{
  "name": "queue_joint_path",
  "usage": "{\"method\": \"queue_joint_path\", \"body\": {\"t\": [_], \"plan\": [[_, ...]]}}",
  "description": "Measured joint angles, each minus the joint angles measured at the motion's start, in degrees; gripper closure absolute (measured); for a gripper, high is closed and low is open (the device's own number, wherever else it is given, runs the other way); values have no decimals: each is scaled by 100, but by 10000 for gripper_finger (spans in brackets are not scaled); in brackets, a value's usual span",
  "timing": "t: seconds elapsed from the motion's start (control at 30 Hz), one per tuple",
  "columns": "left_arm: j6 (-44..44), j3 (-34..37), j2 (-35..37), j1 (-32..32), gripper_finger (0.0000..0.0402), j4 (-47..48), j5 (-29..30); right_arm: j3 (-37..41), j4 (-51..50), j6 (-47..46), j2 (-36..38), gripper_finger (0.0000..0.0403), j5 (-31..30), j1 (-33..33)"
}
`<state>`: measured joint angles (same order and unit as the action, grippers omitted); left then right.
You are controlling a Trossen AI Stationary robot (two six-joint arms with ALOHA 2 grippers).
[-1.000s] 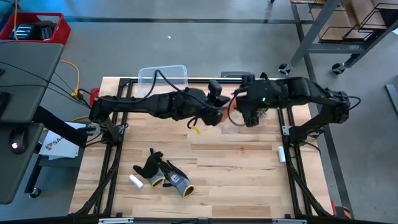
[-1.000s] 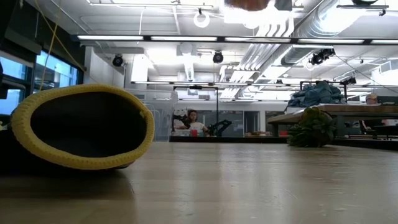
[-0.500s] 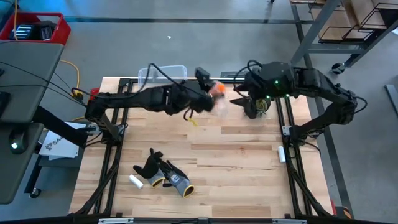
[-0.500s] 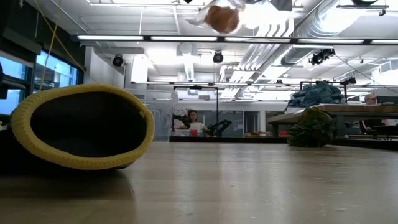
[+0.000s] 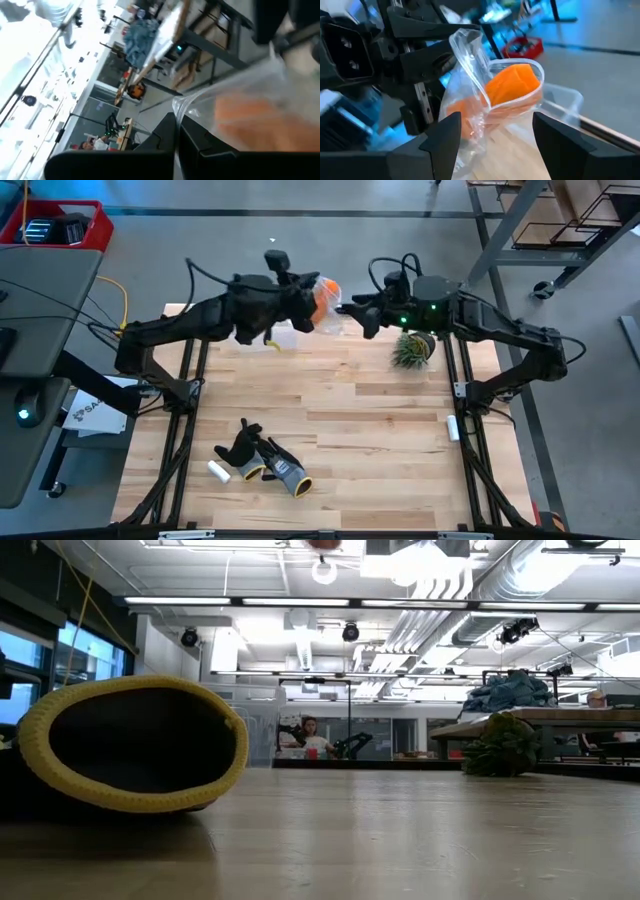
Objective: Roll bandage
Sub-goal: Put the transparent zip bag into the transparent bin
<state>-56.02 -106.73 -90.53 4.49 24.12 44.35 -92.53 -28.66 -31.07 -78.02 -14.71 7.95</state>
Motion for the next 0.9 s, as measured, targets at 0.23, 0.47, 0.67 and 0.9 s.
{"method": "queue_joint_path", "body": {"t": [0.23,0.47,0.67,0.9], "plan": [[148,-4,163,0,401,-379,27,422,1498,2,-26,167,89,17],[158,5,6,0,402,-469,-78,426,1830,-184,-192,167,-169,-15],[55,5,-143,0,402,-576,-29,424,1804,-470,-307,174,-270,-49],[-28,3,-158,11,401,-883,80,424,1809,-472,-306,240,-478,-49]]}}
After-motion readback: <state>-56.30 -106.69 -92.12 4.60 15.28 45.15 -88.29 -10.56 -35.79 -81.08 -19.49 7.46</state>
